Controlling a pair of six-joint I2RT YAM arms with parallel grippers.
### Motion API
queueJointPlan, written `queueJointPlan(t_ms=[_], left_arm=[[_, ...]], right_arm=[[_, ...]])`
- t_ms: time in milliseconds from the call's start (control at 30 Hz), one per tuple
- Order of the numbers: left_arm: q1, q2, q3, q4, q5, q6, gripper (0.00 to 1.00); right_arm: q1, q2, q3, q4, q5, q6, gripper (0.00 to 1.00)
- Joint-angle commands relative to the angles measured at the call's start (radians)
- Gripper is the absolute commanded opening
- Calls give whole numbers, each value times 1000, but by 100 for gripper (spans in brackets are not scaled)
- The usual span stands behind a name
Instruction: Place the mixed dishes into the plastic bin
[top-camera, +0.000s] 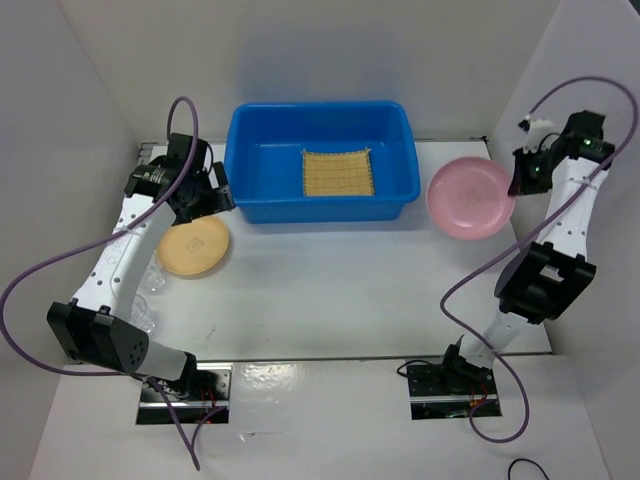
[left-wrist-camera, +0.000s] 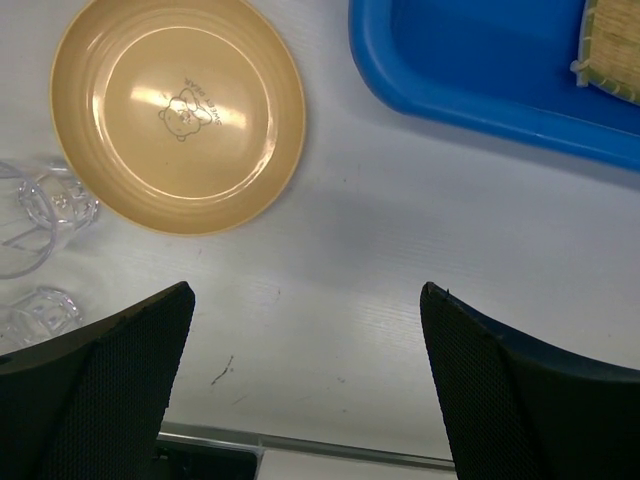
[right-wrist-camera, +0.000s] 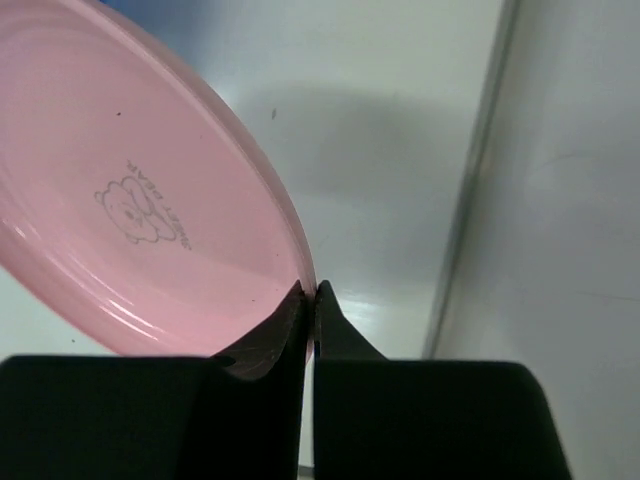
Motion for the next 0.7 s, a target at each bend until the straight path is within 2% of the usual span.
queueJointPlan(t_ms=[0, 33, 200, 300, 400, 500, 667], left_arm=[[12, -19, -2, 43, -19, 36, 100], [12, -7, 8, 43, -19, 24, 100], [24, 3, 8, 71, 31, 3, 100], [47, 3, -1, 71, 53, 3, 100], [47, -6, -2, 57, -4, -7, 100], [56, -6, -14, 19, -21, -36, 98], [65, -17, -50, -21, -32, -36, 93]], right_arm=[[10, -39, 192, -149, -131, -32, 0], [22, -39, 234, -149, -132, -12, 0], [264, 72, 542, -149, -81, 77, 0], [411, 214, 741, -149, -55, 118, 0], [548, 379, 921, -149, 25, 128, 0], [614, 556, 1137, -149, 45, 147, 0], [651, 796, 1274, -103, 85, 166, 0]])
